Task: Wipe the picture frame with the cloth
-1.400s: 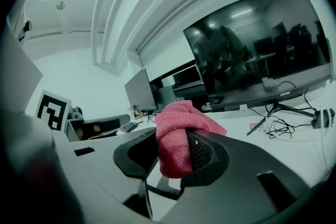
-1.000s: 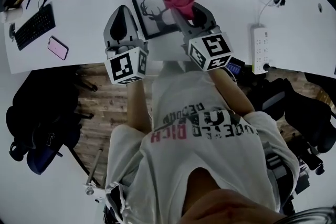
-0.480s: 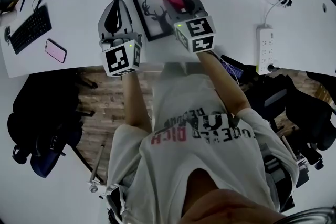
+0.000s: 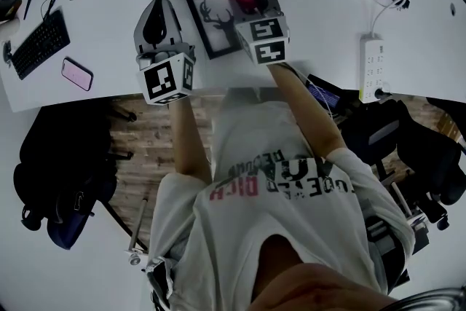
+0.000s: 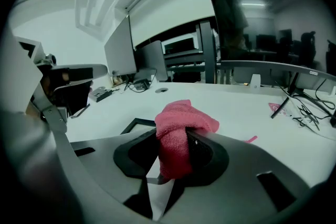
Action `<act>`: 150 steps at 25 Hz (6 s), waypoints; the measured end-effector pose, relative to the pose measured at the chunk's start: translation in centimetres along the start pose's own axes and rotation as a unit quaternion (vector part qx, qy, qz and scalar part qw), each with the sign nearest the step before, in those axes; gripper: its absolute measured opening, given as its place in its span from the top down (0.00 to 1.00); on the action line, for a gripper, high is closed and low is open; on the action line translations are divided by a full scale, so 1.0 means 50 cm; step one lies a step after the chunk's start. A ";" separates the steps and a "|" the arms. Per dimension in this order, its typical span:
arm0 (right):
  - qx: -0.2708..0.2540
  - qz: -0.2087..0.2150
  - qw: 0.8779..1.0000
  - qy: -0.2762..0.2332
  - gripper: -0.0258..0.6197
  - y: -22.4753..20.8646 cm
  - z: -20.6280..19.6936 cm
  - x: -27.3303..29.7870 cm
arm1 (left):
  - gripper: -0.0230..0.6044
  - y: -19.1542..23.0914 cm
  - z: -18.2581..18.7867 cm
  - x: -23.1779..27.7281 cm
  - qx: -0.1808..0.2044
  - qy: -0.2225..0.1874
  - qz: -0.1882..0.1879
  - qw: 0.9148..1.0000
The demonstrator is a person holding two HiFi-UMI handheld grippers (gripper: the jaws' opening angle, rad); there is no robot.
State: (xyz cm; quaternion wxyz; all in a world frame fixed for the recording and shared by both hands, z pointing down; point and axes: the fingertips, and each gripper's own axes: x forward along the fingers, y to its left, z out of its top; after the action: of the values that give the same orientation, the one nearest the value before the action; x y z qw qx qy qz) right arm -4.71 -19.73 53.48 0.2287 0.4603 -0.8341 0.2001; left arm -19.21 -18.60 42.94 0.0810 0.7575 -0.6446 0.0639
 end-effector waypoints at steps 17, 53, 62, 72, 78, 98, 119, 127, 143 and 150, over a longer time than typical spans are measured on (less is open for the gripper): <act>-0.018 0.007 0.999 0.027 0.78 0.063 -0.001 0.043 | 0.97 0.024 -0.013 0.019 -0.006 0.008 -0.013 1.000; -0.056 0.046 0.997 -0.012 0.78 0.155 0.055 0.022 | 0.97 0.056 -0.013 0.006 -0.005 0.009 0.002 1.000; -0.014 -0.008 0.999 -0.037 0.78 0.041 0.071 -0.052 | 0.97 0.038 -0.002 -0.001 -0.007 0.000 0.006 1.000; 0.010 -0.048 0.999 -0.023 0.78 -0.044 0.019 -0.101 | 0.97 -0.003 -0.014 -0.011 0.000 0.006 0.000 1.000; 0.003 -0.029 1.000 0.000 0.78 -0.019 -0.021 -0.089 | 0.97 -0.013 -0.020 -0.022 -0.001 0.009 0.003 1.000; -0.034 -0.037 0.998 0.028 0.78 0.004 -0.054 -0.065 | 0.97 0.014 -0.025 -0.037 -0.005 0.008 0.019 1.000; -0.036 -0.015 0.998 0.041 0.78 0.080 -0.063 -0.040 | 0.97 0.047 -0.033 -0.051 -0.015 0.007 0.015 1.000; -0.046 0.003 0.998 0.047 0.78 0.130 -0.073 -0.028 | 0.97 0.061 -0.037 -0.056 -0.020 0.007 0.012 1.000; -0.053 0.028 0.997 0.053 0.78 0.198 -0.081 -0.019 | 0.97 0.091 -0.039 -0.083 -0.023 0.003 0.018 1.000; -0.053 0.030 0.997 0.051 0.78 0.202 -0.079 -0.016 | 0.97 0.097 -0.044 -0.089 -0.028 0.003 0.021 0.999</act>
State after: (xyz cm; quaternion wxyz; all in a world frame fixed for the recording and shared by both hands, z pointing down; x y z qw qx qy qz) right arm -12.22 -12.04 55.04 0.2889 0.4111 -0.8446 0.1852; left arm -24.71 -14.61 44.36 0.1028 0.7411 -0.6616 0.0504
